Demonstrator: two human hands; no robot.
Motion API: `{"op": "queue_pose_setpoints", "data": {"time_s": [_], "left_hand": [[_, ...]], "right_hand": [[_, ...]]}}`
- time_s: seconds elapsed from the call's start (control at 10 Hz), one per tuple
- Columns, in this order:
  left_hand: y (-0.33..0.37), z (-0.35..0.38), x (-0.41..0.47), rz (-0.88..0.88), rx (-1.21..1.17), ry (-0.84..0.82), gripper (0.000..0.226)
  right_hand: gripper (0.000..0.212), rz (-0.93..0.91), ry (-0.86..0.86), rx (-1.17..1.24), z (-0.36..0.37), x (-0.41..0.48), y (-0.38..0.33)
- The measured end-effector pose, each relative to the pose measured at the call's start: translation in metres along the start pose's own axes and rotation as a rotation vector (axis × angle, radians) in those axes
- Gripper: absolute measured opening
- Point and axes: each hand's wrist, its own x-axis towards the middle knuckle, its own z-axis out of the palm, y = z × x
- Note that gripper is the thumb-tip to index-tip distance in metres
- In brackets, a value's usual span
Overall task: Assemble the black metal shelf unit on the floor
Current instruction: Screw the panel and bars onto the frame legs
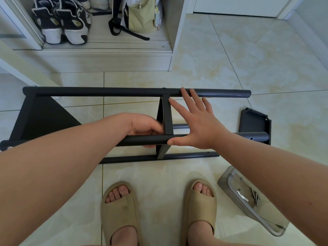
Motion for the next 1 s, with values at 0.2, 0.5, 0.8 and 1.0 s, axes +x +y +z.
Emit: {"op": "queue_pose_setpoints", "data": {"time_s": [0.2, 0.5, 0.8, 1.0], "left_hand": [[-0.0018, -0.0014, 0.0012, 0.034, -0.031, -0.009, 0.014], [-0.0021, -0.0027, 0.0018, 0.068, -0.058, -0.002, 0.017], [-0.0003, -0.0022, 0.0037, -0.047, 0.002, 0.005, 0.013], [-0.0012, -0.0037, 0.0034, 0.018, 0.02, -0.002, 0.012]], "right_hand": [[0.119, -0.001, 0.001, -0.004, 0.0005, 0.0003, 0.0001], [0.119, -0.001, 0.003, -0.003, 0.0004, 0.0002, 0.0001], [0.119, 0.001, -0.004, 0.01, -0.0018, -0.0008, -0.0009], [0.119, -0.002, -0.007, 0.017, -0.0024, -0.0011, -0.001]]}}
